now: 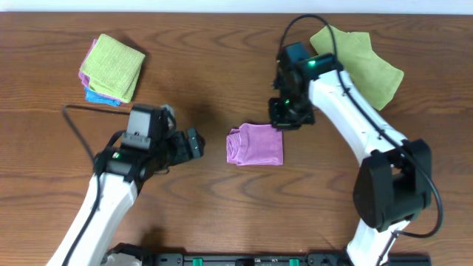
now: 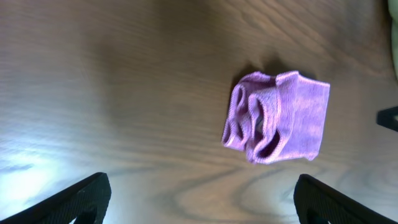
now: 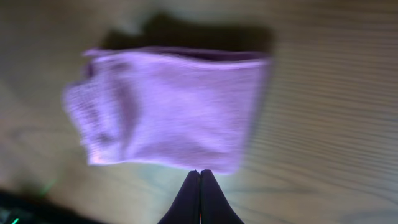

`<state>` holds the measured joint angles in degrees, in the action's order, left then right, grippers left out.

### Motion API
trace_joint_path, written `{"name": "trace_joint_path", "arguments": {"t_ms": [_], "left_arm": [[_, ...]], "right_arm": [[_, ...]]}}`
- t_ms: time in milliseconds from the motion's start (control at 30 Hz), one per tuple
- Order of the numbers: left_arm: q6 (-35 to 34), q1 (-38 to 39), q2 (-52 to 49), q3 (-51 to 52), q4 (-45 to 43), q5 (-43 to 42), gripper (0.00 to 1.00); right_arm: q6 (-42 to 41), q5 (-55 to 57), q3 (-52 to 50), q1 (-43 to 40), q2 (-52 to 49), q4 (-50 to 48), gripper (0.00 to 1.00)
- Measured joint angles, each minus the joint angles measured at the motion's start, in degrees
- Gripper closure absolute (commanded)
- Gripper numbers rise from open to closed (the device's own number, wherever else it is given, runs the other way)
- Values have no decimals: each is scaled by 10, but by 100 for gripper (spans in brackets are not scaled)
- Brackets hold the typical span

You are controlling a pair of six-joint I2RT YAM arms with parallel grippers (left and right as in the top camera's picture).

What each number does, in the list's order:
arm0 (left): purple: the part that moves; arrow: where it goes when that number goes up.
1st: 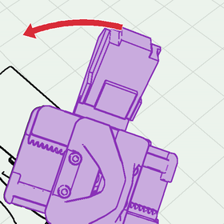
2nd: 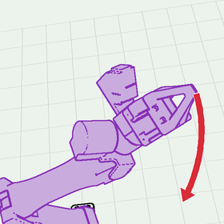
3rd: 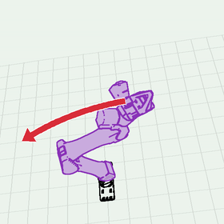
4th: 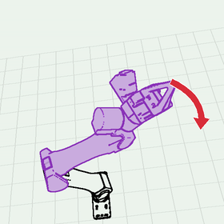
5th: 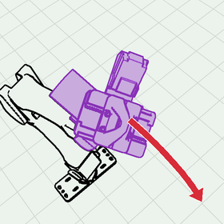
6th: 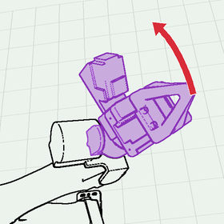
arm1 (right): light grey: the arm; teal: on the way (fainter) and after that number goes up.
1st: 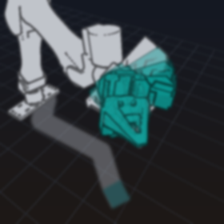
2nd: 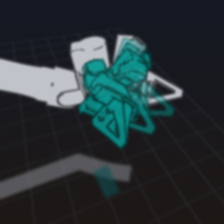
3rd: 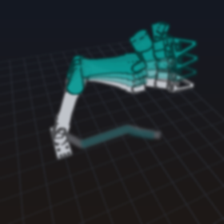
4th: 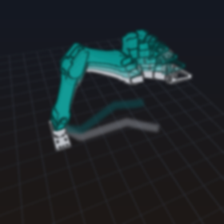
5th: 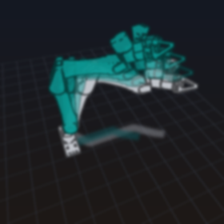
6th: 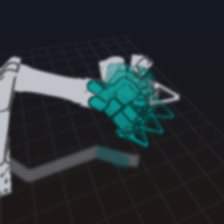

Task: Fold the cloth

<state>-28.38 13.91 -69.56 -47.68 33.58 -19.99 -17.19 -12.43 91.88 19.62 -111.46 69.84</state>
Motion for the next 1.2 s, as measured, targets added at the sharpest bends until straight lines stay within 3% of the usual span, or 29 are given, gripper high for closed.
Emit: {"name": "trace_joint_path", "arguments": {"t_ms": [433,733,1200], "left_arm": [[-10,36,-231,4,-176,-146,5],[-47,61,-282,5,-250,-186,5],[-67,61,-303,5,-272,-210,5]], "right_arm": [[-2,40,-122,-85,0,-76,98],[-4,34,-183,-86,0,-159,98],[-21,-37,-202,-61,-4,-228,99]]}}
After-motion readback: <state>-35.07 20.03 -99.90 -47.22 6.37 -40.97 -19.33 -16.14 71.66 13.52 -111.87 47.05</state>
